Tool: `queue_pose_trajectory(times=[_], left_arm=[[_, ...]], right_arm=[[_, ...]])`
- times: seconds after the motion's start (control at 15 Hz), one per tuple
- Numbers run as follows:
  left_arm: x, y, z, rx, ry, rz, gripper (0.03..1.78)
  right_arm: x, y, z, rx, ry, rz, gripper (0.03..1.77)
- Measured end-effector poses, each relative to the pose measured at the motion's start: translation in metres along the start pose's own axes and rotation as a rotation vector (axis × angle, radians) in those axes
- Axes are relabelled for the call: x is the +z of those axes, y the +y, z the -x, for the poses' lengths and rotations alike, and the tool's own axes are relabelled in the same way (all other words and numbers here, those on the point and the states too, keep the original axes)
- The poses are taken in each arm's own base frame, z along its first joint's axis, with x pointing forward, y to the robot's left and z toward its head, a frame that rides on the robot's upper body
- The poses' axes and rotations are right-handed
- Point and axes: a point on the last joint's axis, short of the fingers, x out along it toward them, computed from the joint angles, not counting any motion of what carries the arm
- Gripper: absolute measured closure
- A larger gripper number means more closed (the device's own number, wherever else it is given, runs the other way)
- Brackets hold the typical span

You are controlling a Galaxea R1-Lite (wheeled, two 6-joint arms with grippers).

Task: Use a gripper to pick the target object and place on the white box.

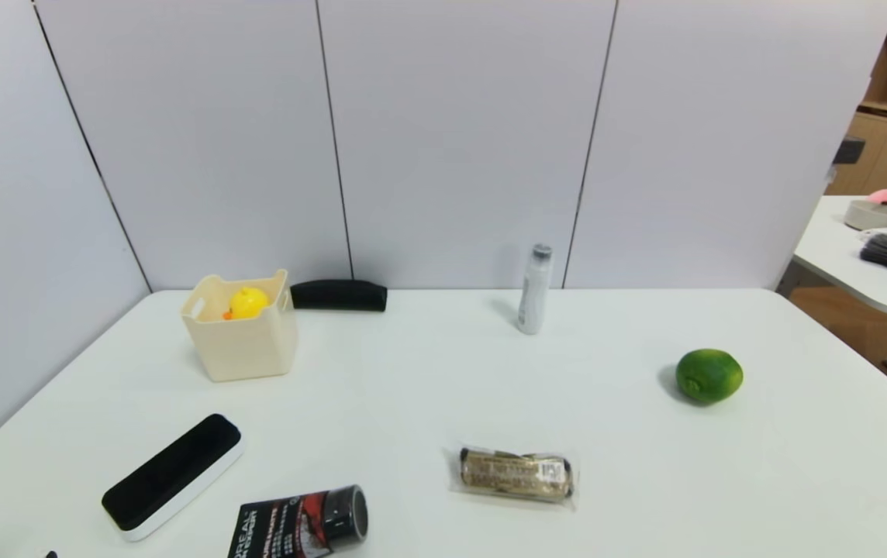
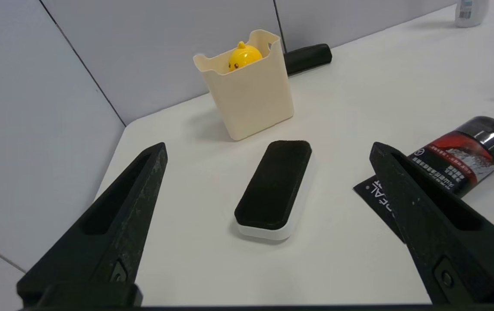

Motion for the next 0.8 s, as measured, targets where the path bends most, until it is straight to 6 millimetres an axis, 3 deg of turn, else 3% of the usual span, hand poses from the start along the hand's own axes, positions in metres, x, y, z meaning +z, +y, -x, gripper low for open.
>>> queue_pose_trajectory(times=[0.47, 0.8], left_arm=[[-0.033, -0.012, 0.02, 0.057, 0.007, -0.006, 0.12], [-0.046, -0.016, 0.024, 0.072, 0.076, 0.13, 0.12]], right_arm=[[0.0, 0.0, 0.0, 0.0, 0.0, 0.0, 0.1], [0.0, 0.0, 0.0, 0.0, 0.0, 0.0, 0.1]])
